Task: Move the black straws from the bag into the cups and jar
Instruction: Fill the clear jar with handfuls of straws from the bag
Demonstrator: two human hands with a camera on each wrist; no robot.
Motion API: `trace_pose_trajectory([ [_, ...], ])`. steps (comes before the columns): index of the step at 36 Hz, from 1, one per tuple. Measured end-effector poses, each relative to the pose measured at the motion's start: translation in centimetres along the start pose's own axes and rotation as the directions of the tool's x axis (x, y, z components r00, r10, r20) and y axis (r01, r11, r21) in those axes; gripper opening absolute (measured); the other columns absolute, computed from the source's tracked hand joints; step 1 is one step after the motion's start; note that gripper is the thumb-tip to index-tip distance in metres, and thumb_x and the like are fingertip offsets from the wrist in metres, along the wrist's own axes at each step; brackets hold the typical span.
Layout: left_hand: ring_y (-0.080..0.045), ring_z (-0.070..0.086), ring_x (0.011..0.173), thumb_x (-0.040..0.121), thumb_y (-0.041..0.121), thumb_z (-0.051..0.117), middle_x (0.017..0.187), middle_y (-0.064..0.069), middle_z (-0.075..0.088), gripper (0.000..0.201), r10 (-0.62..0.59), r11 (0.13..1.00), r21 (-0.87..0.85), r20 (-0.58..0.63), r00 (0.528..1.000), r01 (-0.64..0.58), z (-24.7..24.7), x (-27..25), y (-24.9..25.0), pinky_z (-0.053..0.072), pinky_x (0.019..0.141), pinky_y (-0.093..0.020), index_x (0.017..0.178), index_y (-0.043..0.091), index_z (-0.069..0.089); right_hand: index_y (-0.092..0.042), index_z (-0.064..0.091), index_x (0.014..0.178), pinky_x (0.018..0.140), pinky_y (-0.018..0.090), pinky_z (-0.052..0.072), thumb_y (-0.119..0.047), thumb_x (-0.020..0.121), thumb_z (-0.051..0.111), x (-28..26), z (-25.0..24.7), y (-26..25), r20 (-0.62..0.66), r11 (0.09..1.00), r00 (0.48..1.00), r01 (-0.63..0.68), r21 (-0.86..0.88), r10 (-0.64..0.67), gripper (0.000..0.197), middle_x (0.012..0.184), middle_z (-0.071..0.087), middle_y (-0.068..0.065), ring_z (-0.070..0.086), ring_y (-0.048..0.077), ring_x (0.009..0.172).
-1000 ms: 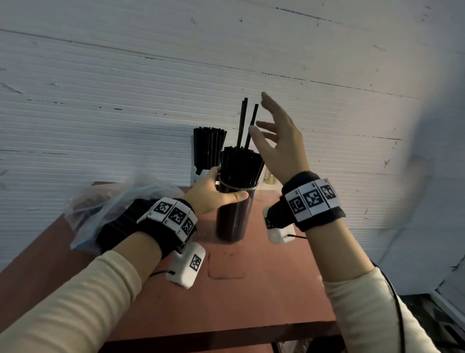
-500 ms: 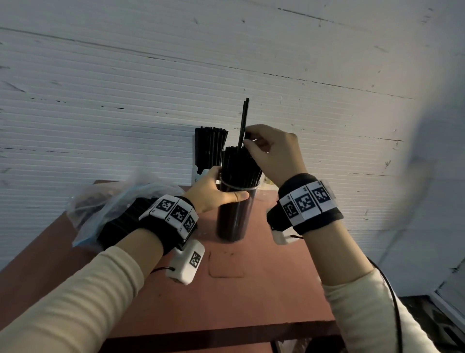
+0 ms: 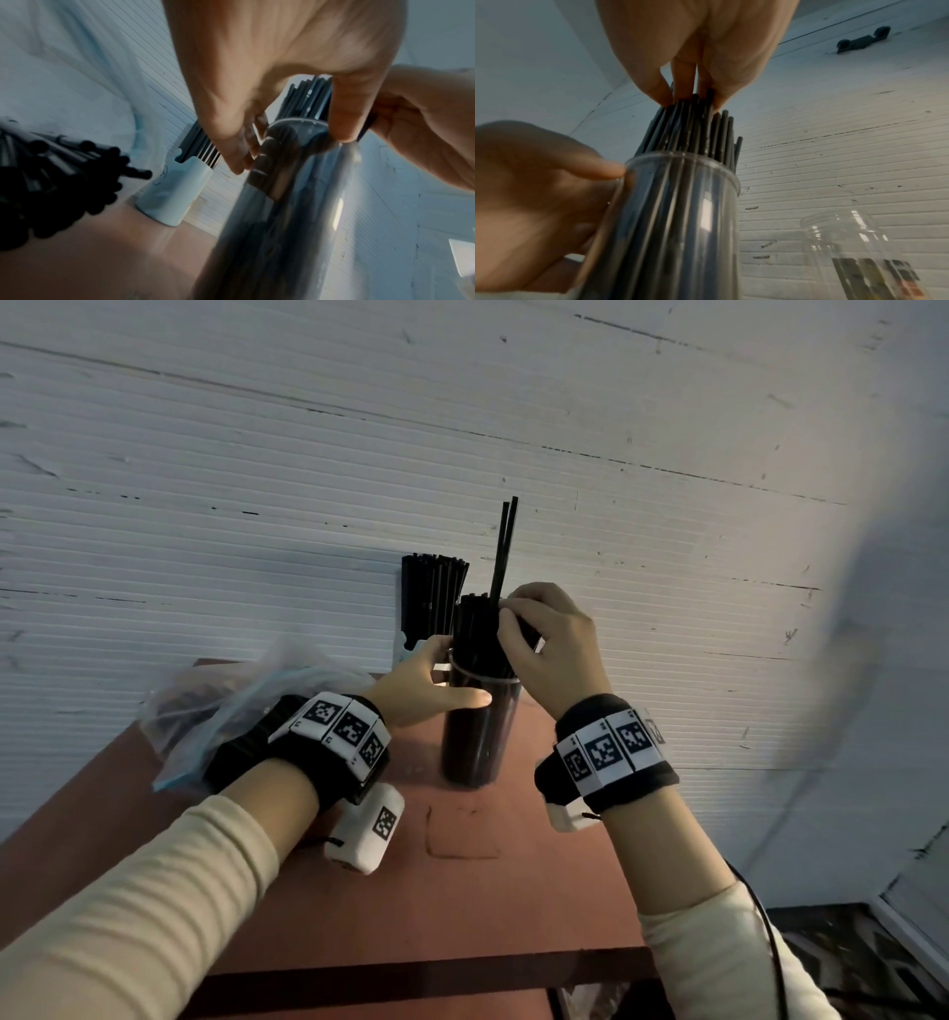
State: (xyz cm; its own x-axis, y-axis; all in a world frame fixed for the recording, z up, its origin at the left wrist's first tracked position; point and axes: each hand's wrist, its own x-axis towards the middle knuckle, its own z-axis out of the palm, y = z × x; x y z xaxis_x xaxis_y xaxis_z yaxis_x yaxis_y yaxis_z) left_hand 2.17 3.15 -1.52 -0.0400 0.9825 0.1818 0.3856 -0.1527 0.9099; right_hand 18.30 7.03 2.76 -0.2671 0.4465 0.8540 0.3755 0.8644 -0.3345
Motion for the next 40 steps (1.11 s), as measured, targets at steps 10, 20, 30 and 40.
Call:
trace_pose_trajectory([
  [10,-0.014,0.06,0.117,0.084,0.003,0.07,0.125,-0.007,0.063,0.039,0.018,0.992,-0.127,0.0,1.0,-0.018,-0.9,-0.2,-0.7,0.045,0.103,-0.03,0.112,0.016,0.046,-0.008,0.064,0.118,0.095,0.022,0.046,-0.02,0.09,0.057,1.0,-1.4,-0.5,0.135,0.999,0.99,-0.037,-0.019,0.039,0.031,0.119,0.061,0.002,0.058,0.01,0.105],
  [20,-0.01,0.067,0.097,0.066,0.035,0.083,0.106,0.004,0.068,0.046,0.074,0.996,0.054,-0.148,0.986,-0.067,-0.2,0.5,-1.2,0.051,0.097,-0.044,0.094,0.034,0.047,-0.012,0.052,0.136,0.09,0.012,0.048,-0.009,0.093,0.056,5.7,-2.7,-2.4,-0.027,0.985,0.996,0.088,0.145,-0.085,0.042,0.134,0.055,0.005,0.06,0.011,0.11],
  [30,-0.012,0.065,0.102,0.053,0.057,0.078,0.11,0.007,0.066,0.068,0.083,0.991,0.114,-0.172,0.982,-0.064,0.1,0.8,-1.3,0.049,0.098,-0.042,0.105,0.026,0.047,-0.008,0.072,0.105,0.089,0.025,0.053,0.0,0.086,0.06,2.4,-1.1,-0.5,-0.023,0.997,0.997,0.078,0.015,-0.077,0.024,0.108,0.07,0.001,0.065,0.011,0.097],
  [40,-0.012,0.06,0.109,0.067,0.041,0.084,0.115,0.008,0.063,0.06,0.072,0.99,0.13,-0.196,0.978,-0.047,0.3,0.9,-1.3,0.045,0.102,-0.041,0.11,0.023,0.046,-0.01,0.069,0.114,0.087,0.009,0.044,0.002,0.088,0.056,0.8,-0.4,-2.0,-0.05,0.994,0.994,0.102,0.042,-0.1,0.031,0.106,0.067,0.004,0.061,0.009,0.096],
])
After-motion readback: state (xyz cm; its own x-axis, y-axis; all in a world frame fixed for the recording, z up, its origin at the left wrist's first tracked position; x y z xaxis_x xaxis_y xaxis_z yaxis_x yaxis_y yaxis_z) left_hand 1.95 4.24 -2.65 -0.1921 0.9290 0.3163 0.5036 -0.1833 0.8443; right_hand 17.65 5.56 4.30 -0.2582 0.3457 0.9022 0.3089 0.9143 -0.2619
